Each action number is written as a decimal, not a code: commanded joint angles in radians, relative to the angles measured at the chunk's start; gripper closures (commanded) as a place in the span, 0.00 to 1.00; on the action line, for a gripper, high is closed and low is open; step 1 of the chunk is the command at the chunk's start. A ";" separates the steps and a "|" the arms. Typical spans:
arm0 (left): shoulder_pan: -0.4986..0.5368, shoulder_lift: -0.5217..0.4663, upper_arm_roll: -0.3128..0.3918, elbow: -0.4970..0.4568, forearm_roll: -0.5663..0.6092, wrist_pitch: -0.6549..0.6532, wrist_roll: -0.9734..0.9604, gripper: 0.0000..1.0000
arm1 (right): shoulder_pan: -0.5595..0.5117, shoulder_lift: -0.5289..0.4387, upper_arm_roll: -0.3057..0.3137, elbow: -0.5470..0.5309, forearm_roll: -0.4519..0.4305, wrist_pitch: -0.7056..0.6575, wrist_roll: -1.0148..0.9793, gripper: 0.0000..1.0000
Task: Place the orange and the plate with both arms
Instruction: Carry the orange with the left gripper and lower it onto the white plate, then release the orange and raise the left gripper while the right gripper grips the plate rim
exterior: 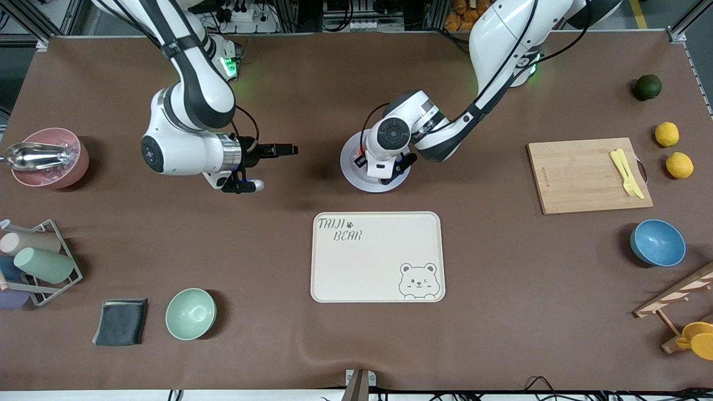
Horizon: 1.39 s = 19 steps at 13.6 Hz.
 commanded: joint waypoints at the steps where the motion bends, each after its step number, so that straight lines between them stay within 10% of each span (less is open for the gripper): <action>1: 0.004 0.010 0.004 0.017 0.005 -0.009 -0.015 0.65 | 0.003 0.044 0.001 -0.035 0.116 0.036 -0.137 0.00; 3: -0.010 0.028 0.039 0.037 0.039 -0.002 -0.003 0.61 | 0.006 0.081 0.001 -0.034 0.124 0.047 -0.145 0.00; 6: -0.017 0.045 0.042 0.045 0.074 0.002 0.003 0.00 | 0.057 0.105 0.001 -0.034 0.139 0.108 -0.145 0.00; 19: 0.122 -0.321 0.044 0.182 0.094 -0.178 0.012 0.00 | 0.221 0.168 0.001 -0.004 0.397 0.240 -0.150 0.00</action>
